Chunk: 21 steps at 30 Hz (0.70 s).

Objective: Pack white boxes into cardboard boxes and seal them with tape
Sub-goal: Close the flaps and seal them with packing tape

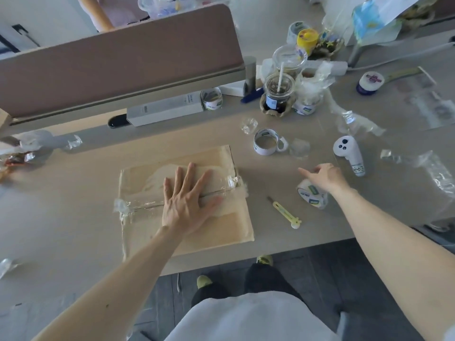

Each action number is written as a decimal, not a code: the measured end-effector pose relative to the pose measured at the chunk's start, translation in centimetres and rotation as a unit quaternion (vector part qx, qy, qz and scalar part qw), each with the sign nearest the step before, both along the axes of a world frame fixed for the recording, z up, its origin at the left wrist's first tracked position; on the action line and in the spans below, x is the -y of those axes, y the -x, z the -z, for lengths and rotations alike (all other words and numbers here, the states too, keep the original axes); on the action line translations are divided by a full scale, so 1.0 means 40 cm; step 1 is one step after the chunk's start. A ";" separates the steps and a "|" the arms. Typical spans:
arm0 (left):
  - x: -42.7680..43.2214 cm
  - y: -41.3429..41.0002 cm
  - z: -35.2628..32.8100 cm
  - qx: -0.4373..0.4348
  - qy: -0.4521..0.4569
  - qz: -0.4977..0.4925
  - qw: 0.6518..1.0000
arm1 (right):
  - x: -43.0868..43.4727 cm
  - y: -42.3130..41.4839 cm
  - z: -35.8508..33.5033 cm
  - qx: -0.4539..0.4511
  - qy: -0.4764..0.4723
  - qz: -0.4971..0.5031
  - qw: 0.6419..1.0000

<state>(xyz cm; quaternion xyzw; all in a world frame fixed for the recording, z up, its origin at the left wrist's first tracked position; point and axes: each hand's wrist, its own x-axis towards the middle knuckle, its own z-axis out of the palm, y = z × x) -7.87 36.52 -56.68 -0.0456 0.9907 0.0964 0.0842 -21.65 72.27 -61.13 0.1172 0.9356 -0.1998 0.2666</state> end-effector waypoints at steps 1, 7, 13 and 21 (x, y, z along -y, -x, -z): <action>-0.001 0.002 0.001 -0.003 0.001 -0.002 1.000 | -0.005 0.004 0.009 0.024 0.002 0.000 1.000; -0.006 0.003 0.005 -0.012 -0.005 -0.017 1.000 | -0.015 0.028 0.010 0.172 0.075 0.049 0.981; -0.011 0.002 0.002 -0.020 -0.007 -0.023 0.999 | 0.001 0.042 0.000 0.209 0.066 0.009 0.976; -0.016 0.005 -0.003 -0.027 -0.020 -0.028 0.999 | 0.025 -0.004 -0.043 0.128 0.126 0.026 0.983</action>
